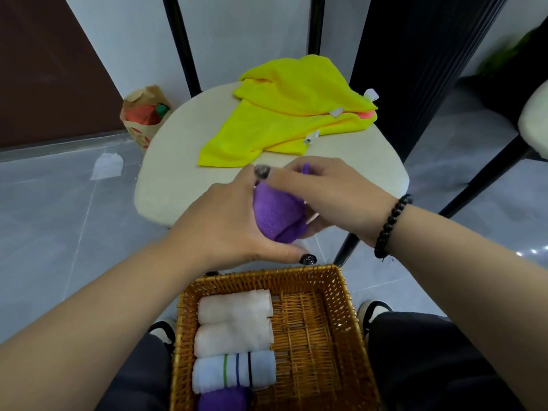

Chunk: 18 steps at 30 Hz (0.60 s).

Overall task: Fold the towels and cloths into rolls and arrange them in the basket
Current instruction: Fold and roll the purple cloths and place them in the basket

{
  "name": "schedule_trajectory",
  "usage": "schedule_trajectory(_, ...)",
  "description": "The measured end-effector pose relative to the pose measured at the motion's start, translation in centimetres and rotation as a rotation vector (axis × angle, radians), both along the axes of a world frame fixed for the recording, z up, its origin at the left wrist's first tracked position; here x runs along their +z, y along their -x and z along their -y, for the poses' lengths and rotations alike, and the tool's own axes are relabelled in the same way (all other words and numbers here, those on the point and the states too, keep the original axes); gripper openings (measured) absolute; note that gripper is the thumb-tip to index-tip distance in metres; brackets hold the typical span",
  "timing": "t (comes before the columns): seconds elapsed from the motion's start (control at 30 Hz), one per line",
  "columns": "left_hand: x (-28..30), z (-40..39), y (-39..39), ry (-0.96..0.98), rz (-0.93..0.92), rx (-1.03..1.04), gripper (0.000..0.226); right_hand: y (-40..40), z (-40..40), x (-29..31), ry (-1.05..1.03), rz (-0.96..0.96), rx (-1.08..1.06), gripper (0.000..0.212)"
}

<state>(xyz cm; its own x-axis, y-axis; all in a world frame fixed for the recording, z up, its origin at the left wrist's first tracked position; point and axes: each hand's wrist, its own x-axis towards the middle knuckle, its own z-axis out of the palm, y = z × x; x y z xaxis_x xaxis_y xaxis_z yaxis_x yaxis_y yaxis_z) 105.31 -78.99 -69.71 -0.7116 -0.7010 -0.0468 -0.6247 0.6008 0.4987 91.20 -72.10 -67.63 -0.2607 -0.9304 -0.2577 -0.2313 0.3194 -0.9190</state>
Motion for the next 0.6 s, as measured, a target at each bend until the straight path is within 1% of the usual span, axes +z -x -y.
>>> schedule_trajectory(0.07, -0.3, -0.4, 0.1, 0.020, 0.018, -0.026, 0.086, 0.1, -0.3, -0.5, -0.027, -0.044, 0.058, 0.040)
schedule_trajectory(0.1, -0.4, -0.6, 0.1, -0.016, -0.004, -0.008, 0.083, 0.3, -0.4, -0.6, -0.032, -0.031, 0.063, 0.038)
schedule_trajectory(0.2, -0.4, -0.7, 0.2, -0.220, -0.127, 0.082, 0.074, 1.1, -0.9, -0.4, -0.027, 0.117, 0.027, 0.028)
schedule_trajectory(0.27, -0.4, -0.3, -0.2, -0.421, -0.234, 0.077, 0.073, 1.5, -1.5, -0.1, -0.016, 0.215, 0.000, 0.017)
schedule_trajectory(0.33, -0.1, -0.3, -0.9, -0.695, -0.326, 0.010, 0.072, 2.0, -2.2, -0.1, 0.006, 0.273, -0.005, 0.009)
schedule_trajectory(0.4, 0.0, -0.6, -1.4, -0.949, -0.422, -0.044, 0.067, 2.4, -2.9, 0.0, 0.042, 0.327, -0.008, 0.009)
schedule_trajectory(0.43, -0.1, -0.8, -1.5, -1.019, -0.460, -0.059, 0.062, 2.7, -3.2, 0.1, 0.056, 0.352, -0.008, 0.013)
schedule_trajectory(0.5, -0.2, -1.2, -1.3, -1.040, -0.514, -0.047, 0.050, 3.1, -4.0, 0.3, 0.070, 0.392, 0.007, 0.027)
schedule_trajectory(0.53, -0.3, -1.5, -1.2, -1.014, -0.530, -0.033, 0.047, 3.3, -4.4, 0.3, 0.072, 0.404, 0.017, 0.034)
schedule_trajectory(0.6, -0.6, -1.9, -1.2, -0.936, -0.523, -0.039, 0.050, 3.4, -5.3, 0.2, 0.070, 0.412, 0.037, 0.038)
